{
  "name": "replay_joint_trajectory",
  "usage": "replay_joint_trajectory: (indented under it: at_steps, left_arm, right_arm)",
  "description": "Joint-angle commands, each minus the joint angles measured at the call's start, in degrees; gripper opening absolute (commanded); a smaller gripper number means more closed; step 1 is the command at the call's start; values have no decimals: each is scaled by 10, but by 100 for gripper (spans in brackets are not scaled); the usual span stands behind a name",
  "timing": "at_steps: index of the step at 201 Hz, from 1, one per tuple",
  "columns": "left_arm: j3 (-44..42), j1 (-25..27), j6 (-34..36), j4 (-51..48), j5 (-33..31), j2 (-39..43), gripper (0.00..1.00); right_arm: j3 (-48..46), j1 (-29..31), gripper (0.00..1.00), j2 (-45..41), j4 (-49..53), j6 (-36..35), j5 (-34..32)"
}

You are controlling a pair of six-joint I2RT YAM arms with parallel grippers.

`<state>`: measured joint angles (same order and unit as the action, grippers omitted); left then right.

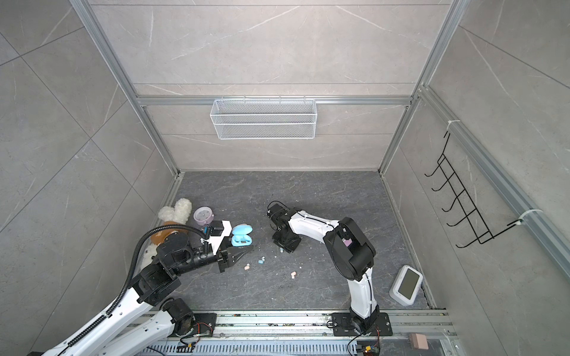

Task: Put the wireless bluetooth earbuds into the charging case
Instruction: 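Lower the open right gripper around the blue earbud, then close the right gripper on the blue earbud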

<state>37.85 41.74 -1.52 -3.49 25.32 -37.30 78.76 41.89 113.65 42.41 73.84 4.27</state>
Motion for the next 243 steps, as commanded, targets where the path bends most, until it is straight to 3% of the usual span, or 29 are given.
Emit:
replay_joint_trajectory:
  at_steps: [1,49,151,195,243]
  left_arm:
    - [1,-3,3,14,-6,8,27]
    - [-1,-3,4,13,-6,11,27]
    - [1,-3,4,12,-6,7,27]
    - [4,-3,3,12,-3,4,27]
    - [7,-3,4,11,-1,-1,27]
  right_arm:
    - [12,6,37,18,-1,9,10]
    - [18,8,35,26,14,2,7]
    - [10,7,19,29,17,-6,5]
    - [8,6,29,27,10,-11,7]
    - [-7,-5,31,20,-6,2,0]
